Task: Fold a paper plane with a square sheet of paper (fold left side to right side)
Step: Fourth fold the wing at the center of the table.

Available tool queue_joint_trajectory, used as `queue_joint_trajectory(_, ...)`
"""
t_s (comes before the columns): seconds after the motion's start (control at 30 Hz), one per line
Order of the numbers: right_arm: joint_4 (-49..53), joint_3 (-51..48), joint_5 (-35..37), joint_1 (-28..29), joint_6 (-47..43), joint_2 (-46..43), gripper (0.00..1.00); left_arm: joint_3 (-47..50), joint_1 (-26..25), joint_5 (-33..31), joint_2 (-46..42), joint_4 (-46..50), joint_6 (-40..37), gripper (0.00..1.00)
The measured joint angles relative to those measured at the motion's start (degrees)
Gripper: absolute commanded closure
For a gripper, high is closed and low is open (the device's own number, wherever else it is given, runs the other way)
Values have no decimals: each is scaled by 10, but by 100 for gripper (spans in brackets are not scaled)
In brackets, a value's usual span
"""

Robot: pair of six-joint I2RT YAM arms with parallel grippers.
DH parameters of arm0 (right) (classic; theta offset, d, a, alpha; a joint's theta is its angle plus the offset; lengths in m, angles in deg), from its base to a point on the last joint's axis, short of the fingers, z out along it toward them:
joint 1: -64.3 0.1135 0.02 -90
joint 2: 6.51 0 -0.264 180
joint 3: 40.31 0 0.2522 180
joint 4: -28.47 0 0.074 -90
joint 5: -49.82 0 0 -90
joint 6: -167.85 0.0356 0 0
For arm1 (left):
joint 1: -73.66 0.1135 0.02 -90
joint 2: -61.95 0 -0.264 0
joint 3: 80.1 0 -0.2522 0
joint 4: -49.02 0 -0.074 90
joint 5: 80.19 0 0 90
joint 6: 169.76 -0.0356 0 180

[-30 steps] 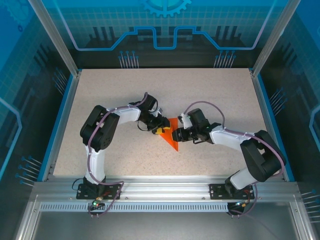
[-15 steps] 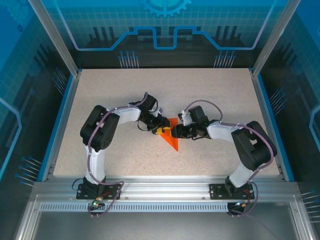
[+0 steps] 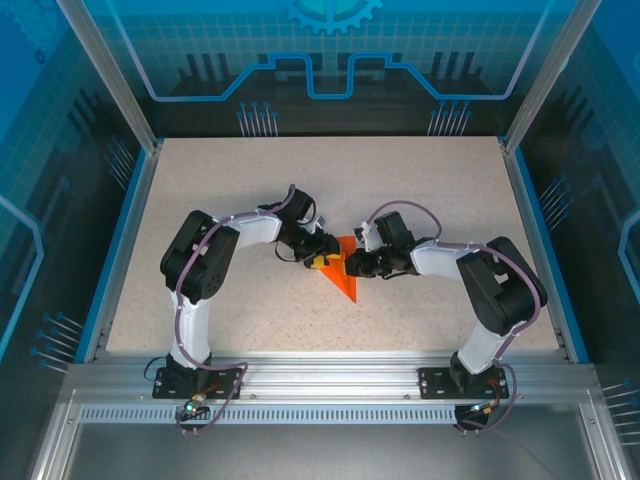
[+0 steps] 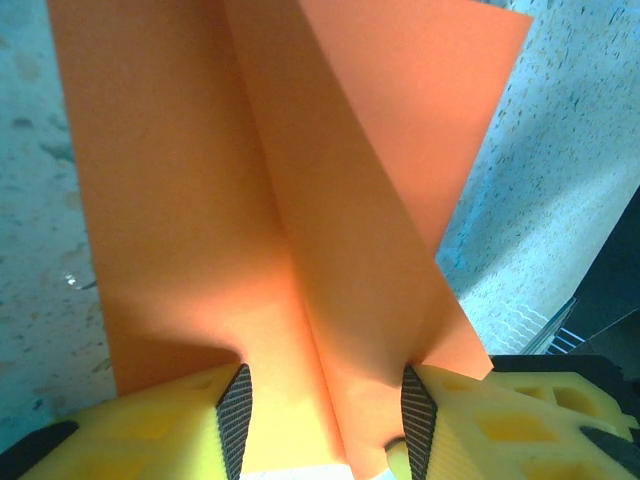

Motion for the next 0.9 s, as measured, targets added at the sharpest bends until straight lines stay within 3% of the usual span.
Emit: queue_joint_trajectory(0.9,56,19,52,-9,-4,19,95,-1,0,-2,0,2,0,53)
